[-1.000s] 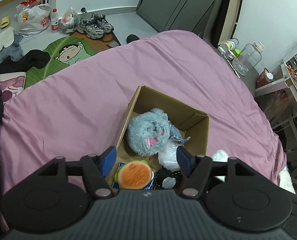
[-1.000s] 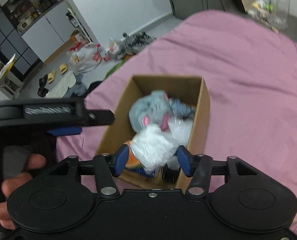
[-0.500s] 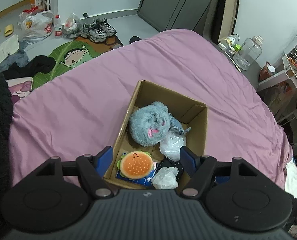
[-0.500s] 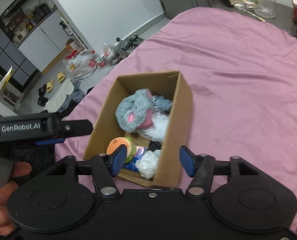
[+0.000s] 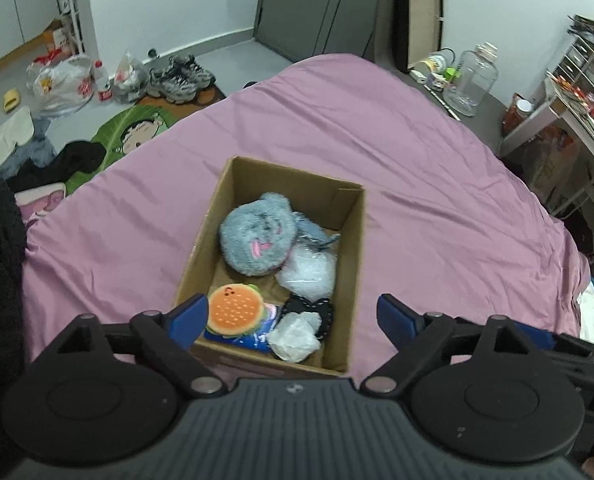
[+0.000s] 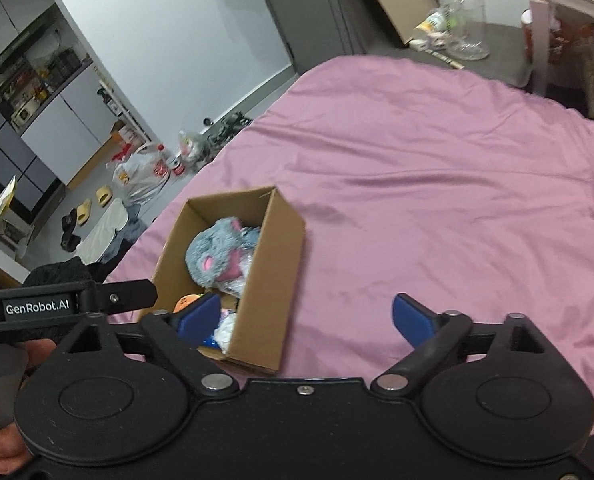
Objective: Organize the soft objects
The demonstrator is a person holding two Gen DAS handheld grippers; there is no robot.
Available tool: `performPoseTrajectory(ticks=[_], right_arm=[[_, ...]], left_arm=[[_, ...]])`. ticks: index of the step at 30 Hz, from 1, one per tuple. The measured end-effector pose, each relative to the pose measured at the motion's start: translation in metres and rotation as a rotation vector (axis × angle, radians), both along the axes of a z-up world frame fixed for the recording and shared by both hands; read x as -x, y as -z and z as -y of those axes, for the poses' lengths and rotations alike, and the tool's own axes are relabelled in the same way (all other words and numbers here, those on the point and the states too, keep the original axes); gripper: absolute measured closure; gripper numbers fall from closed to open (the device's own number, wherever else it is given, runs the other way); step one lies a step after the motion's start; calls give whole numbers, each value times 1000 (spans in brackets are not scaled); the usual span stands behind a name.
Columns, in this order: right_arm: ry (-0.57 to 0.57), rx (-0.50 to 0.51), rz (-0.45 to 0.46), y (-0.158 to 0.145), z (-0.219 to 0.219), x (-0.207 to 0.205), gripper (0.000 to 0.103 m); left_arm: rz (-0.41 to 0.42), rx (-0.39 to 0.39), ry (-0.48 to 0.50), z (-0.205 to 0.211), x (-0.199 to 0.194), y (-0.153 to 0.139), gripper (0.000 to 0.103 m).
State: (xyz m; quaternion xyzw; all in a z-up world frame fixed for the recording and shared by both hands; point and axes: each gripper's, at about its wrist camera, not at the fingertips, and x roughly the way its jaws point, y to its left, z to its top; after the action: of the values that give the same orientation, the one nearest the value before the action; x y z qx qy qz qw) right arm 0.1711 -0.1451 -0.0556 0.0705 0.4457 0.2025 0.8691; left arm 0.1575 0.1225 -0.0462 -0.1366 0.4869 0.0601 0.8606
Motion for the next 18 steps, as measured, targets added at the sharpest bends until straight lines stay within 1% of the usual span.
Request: performPoseTrajectory(ticks=[1,5,11,18], right_arm=[[2,2,9,-3,4,2,0],[1,10,33,-11,19,14,0],[19,46,64,-19,36,32,0],[47,44,104,-29,52,55,0]], left_arm=[[2,-10,5,5,2,-2,10],[5,-25,3,23,9,-9,4],[31,-41,13,44,26,-14,4],[61,-66,32,58,51,-20,3]])
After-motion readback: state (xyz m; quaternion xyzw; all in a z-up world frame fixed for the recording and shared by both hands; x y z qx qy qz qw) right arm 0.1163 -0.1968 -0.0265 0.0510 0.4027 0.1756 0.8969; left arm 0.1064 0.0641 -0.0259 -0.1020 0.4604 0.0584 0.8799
